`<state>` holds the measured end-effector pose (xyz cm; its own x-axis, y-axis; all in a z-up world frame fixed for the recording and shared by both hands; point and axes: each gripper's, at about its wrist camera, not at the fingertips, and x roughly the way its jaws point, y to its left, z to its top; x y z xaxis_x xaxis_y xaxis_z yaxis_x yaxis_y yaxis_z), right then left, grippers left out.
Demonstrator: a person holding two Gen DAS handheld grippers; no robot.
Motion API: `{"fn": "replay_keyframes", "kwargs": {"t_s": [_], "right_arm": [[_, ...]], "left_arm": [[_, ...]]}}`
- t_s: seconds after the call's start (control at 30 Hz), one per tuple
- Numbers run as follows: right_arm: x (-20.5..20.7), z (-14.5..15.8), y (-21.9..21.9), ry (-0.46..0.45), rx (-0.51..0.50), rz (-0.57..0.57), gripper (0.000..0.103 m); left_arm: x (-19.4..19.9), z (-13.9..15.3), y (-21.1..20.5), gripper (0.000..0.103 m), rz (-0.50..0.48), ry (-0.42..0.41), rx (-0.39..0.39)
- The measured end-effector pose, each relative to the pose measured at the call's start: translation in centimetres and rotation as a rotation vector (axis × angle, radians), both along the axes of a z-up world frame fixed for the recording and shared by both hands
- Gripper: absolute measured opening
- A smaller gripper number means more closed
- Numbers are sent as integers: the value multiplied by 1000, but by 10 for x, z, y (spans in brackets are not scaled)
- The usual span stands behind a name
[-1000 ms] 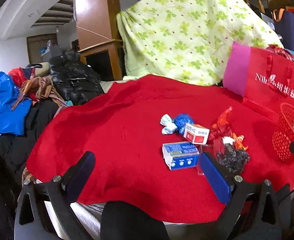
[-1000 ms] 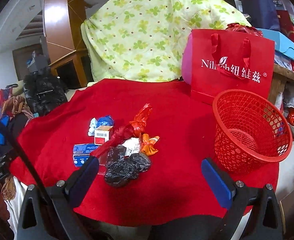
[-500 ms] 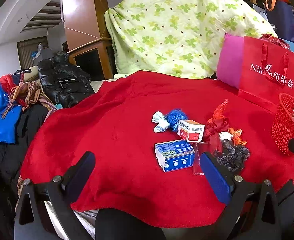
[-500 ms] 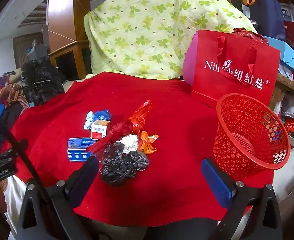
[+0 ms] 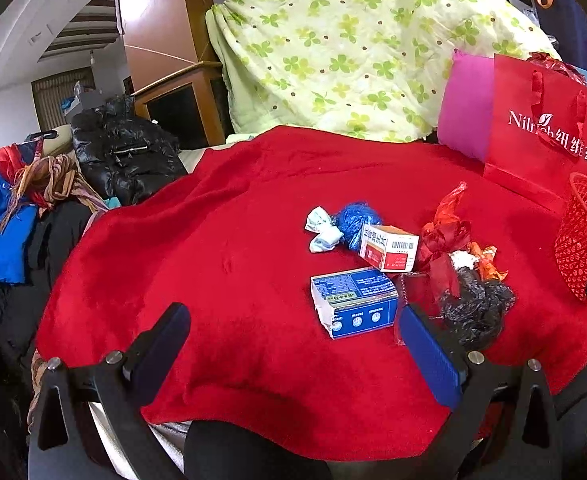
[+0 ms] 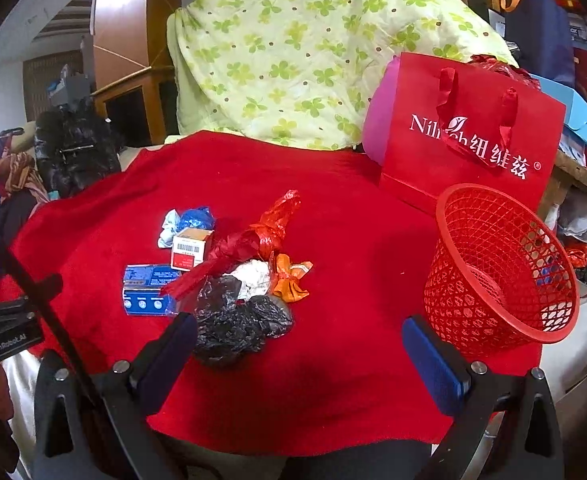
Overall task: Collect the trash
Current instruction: 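Move the right tool toward the black plastic bag while the left tool approaches the blue medicine box, then grasp the black plastic bag with the right tool while the left tool grasps the blue box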
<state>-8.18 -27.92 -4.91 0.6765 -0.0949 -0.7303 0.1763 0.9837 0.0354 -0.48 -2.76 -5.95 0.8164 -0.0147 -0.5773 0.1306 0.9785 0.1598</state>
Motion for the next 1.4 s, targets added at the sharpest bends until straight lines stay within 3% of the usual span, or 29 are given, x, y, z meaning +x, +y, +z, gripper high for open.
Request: {"fn": "replay_keyframes", "kwargs": {"t_s": [0.93, 1.0, 1.13, 1.27, 1.4], "right_arm": [[24, -30, 11, 86, -39, 33, 103], [27, -34, 11, 96, -7, 46, 103], [39, -57, 3, 144, 214, 114, 103], [56, -87, 0, 210, 359, 123, 103], [75, -116, -2, 286, 484, 99, 92]], "left_arm": [[36, -39, 15, 103, 40, 81, 67], [42, -43, 16, 103, 30, 101, 63], [57, -52, 20, 103, 26, 142, 58], [68, -58, 25, 103, 24, 172, 34], [78, -64, 27, 103, 7, 198, 20]]}}
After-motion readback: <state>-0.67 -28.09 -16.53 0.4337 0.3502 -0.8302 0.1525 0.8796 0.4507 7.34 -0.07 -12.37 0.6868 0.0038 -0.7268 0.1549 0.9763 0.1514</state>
